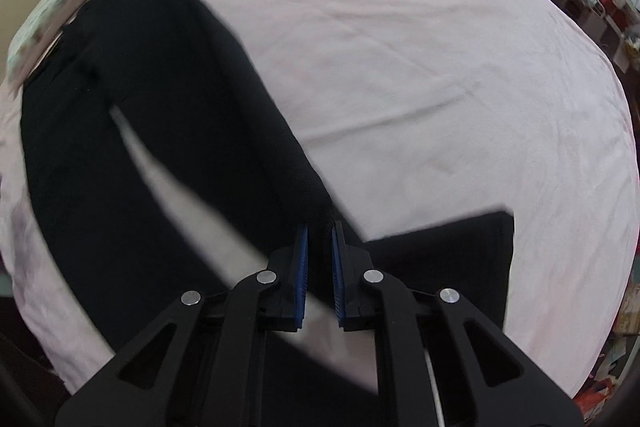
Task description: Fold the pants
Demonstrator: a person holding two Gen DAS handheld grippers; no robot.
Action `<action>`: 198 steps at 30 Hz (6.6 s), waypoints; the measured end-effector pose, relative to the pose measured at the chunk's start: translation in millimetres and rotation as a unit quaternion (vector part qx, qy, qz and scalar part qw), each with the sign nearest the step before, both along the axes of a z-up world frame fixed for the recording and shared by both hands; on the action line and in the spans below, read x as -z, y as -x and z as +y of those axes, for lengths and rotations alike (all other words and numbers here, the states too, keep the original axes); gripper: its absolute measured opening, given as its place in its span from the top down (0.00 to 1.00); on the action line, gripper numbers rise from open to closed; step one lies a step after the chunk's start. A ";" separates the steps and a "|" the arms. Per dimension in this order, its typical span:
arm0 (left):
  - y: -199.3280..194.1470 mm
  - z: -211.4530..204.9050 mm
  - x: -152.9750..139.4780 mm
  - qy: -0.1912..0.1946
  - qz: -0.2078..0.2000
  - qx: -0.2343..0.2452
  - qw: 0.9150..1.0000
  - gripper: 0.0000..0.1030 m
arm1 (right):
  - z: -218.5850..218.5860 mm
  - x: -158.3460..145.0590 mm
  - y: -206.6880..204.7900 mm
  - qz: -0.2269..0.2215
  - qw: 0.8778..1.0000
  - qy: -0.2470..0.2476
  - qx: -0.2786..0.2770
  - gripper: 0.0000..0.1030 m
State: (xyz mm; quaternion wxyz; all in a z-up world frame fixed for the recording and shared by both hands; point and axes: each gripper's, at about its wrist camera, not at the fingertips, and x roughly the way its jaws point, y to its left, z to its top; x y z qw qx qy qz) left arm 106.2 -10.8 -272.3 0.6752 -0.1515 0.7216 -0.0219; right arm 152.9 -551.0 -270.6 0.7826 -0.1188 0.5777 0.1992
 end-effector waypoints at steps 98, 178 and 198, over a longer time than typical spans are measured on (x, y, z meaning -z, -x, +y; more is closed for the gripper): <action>-2.3 147.2 -6.4 0.035 -0.133 -0.352 0.926 0.94 | 75.3 24.7 131.6 0.047 0.975 0.043 0.212 0.89; 106.0 46.6 25.6 0.092 -0.019 -0.050 0.994 0.07 | 266.2 121.9 164.1 0.315 0.619 -0.529 0.487 0.82; 109.8 105.8 34.5 0.111 -0.008 -0.108 0.988 0.06 | 260.2 116.1 180.1 0.268 0.656 -0.464 0.531 0.59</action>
